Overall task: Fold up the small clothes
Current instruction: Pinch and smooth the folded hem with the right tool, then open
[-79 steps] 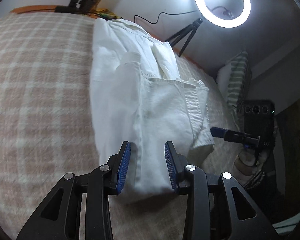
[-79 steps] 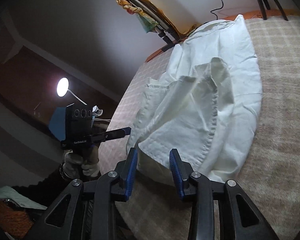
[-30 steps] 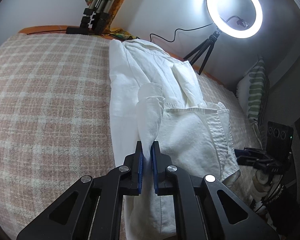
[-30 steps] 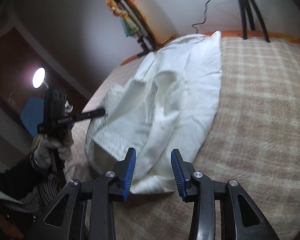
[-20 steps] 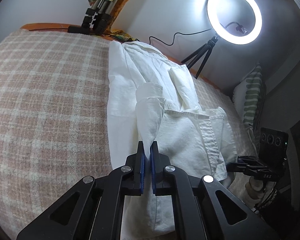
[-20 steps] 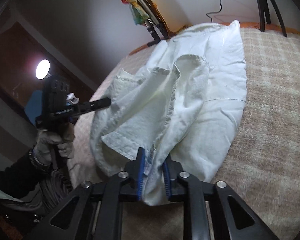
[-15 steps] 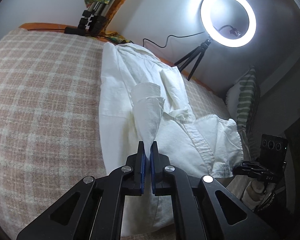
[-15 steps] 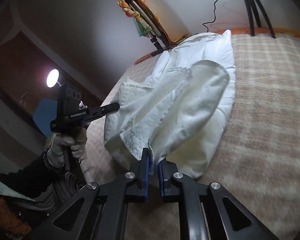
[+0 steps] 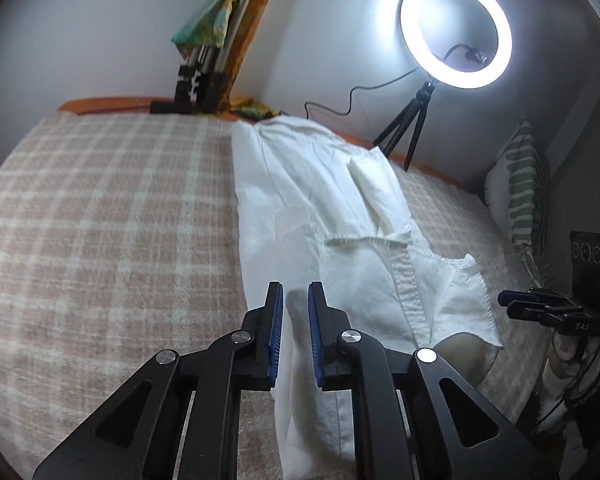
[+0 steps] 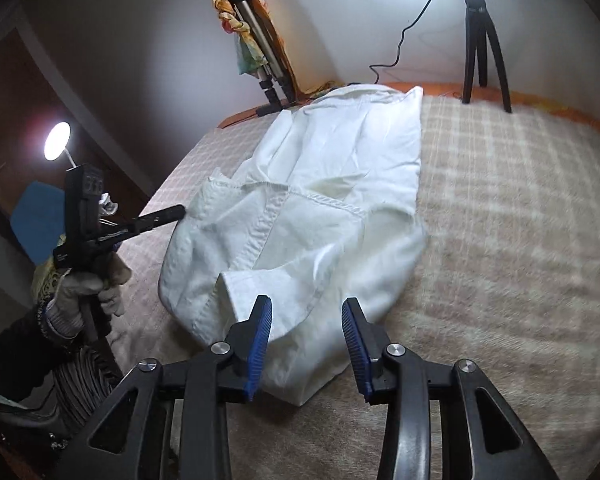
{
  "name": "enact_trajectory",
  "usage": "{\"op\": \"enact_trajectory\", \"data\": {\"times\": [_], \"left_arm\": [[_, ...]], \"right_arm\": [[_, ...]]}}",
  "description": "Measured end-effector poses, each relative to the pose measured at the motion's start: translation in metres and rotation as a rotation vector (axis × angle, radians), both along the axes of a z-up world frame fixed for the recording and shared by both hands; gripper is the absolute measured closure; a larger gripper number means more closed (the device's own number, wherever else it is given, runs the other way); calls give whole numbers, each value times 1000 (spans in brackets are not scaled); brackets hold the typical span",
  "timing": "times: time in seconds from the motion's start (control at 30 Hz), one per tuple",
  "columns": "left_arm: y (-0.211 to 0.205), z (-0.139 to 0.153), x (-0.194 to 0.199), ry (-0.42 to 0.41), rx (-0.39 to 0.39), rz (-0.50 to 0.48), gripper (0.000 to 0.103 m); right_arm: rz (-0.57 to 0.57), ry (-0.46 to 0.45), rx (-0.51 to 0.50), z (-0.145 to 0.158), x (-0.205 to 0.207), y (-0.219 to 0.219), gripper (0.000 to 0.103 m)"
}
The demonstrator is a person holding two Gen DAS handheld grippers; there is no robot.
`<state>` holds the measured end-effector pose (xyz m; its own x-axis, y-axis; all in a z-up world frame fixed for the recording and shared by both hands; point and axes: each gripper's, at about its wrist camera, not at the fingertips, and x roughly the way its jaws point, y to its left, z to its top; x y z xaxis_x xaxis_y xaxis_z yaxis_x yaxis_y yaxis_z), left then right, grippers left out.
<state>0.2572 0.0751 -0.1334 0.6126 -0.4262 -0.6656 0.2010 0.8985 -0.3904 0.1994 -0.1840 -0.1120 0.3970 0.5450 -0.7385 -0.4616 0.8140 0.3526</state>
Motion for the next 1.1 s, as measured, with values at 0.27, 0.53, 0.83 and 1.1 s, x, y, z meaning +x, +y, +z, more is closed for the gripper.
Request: {"op": "enact_trajectory", "data": {"times": [0.27, 0.53, 0.83, 1.1], "left_arm": [[-4, 3, -9, -3, -28, -39, 92], [-1, -2, -13, 12, -56, -30, 92], [-9, 1, -13, 10, -73, -57, 92], [-76, 4, -11, 1, -43, -232, 66]], "right_arm": [[-20, 130, -34, -14, 25, 6, 64], [-8, 164, -19, -20, 58, 24, 103], [55, 155, 111, -3, 115, 69, 96], [-69, 45, 157, 18, 83, 11, 56]]}}
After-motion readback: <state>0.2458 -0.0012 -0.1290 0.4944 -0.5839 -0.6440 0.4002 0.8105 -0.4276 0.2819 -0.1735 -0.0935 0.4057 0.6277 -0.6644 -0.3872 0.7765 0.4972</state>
